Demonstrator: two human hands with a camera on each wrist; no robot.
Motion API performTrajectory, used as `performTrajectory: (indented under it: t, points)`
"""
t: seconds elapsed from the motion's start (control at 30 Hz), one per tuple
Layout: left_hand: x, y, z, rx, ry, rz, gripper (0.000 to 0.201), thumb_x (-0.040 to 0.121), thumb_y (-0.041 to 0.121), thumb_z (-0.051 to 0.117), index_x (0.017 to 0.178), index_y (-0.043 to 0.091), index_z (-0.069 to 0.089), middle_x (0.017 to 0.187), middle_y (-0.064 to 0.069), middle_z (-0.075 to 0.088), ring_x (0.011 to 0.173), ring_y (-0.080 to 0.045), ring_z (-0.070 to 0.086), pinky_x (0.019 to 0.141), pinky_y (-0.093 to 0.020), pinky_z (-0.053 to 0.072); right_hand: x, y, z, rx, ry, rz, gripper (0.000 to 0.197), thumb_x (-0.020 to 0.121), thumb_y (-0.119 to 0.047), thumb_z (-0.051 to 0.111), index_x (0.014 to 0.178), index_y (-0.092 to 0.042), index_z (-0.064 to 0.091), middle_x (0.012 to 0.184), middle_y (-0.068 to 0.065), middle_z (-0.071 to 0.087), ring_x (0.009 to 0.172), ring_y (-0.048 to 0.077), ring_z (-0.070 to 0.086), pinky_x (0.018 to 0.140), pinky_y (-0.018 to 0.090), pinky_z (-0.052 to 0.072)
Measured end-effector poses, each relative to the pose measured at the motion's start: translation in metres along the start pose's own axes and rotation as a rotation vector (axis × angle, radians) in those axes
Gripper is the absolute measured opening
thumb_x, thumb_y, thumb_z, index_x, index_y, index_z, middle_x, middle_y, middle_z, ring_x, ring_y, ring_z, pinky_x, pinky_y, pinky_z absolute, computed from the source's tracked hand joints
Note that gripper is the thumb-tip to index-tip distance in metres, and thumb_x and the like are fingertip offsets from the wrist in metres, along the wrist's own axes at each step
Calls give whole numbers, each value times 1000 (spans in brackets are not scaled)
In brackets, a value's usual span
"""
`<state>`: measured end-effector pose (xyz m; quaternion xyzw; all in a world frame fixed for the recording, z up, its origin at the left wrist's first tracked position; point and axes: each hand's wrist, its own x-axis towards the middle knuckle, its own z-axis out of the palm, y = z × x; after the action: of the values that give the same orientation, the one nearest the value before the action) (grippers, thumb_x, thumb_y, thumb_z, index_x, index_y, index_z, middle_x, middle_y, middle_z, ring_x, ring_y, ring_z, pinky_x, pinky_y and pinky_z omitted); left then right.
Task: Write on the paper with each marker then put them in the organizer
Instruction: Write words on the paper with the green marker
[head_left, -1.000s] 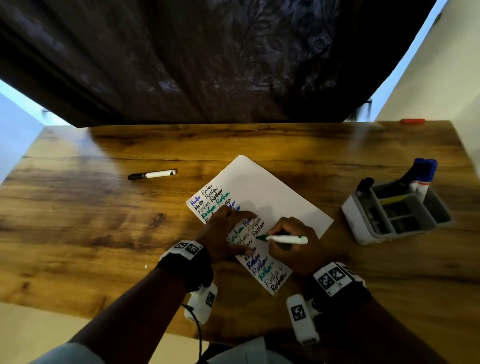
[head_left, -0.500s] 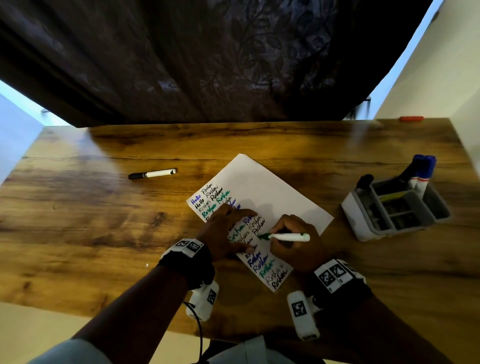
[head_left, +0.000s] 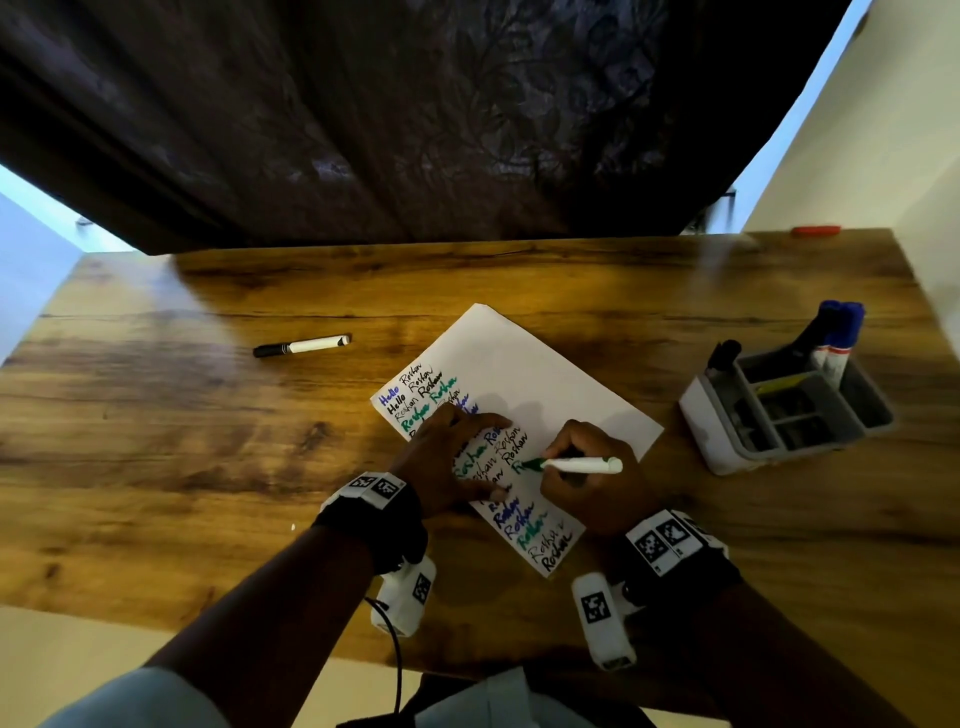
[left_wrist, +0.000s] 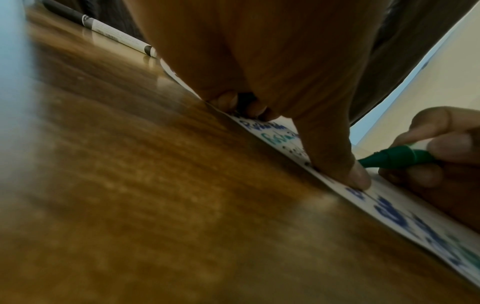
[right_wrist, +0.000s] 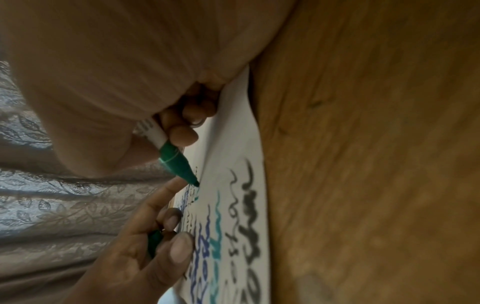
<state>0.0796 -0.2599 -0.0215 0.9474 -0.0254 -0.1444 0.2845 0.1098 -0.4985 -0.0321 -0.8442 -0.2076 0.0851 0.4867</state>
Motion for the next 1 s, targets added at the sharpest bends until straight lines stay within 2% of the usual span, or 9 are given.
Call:
performTrajectory:
  t: [0.1,0.23,0.3,0.37,0.43,0.57,0.7,0.9,1.0]
  points:
    - [0,1,0,9,5,5,79,66,59,80,135,46,44,130,3,38,125,-18,36,102,-32,38,-1,-2,-1,11,4,13,14,77,-18,77,84,-15,65,75,-2,66,66,9,61,58,17,49]
    - [0,2,0,-4,13,10,79,66,57,81,134,44,45,129,2,39,124,-18,37,100,-29,39,0,-1,0,34,21,18,15,78,-16,78,83,-16,63,71,-8,62,66,5,60,56,9,45]
    - [0,2,-1,-8,10,5,78,65,56,81,134,45,45,129,2,39,124,-18,38,101,-31,41,1,1,1,27,6,20,16,78,-17,77,83,-17,62,71,-9,62,65,4,59,56,9,45]
    - [0,2,-1,-9,6,-1,78,65,57,81,134,46,45,130,3,39,124,-19,38,102,-33,41,0,2,1,21,24,13,16,75,-14,77,82,-14,63,71,-4,63,64,9,59,55,12,46]
    - [0,1,0,-4,4,-4,78,65,58,80,134,47,45,129,4,38,124,-19,37,103,-34,41,-1,3,2,19,53,-9,16,73,-12,77,80,-13,62,69,-3,61,61,10,58,54,10,44]
    - [0,0,0,-3,4,-7,78,65,58,80,134,46,44,129,3,38,125,-19,37,103,-34,40,2,6,5,15,66,-37,14,76,-16,74,84,-15,63,73,-1,61,62,6,56,55,6,42]
    - [-1,1,0,-9,6,-9,78,66,57,80,135,45,45,130,3,39,125,-19,37,103,-32,39,0,6,6,-3,104,-44,13,69,-17,70,77,-16,60,67,-4,57,56,0,51,53,5,38]
    - [-1,1,1,-5,4,-16,79,64,59,80,134,47,44,128,5,38,123,-18,37,104,-36,40,0,5,4,-9,88,-38,13,74,-15,73,81,-14,62,71,1,62,61,11,57,55,6,42]
    - [-1,0,1,-13,6,-18,80,64,60,80,134,47,45,128,5,39,122,-18,37,104,-37,42,-1,5,5,2,138,-39,14,70,-14,72,79,-14,61,66,-5,57,59,4,55,52,4,38]
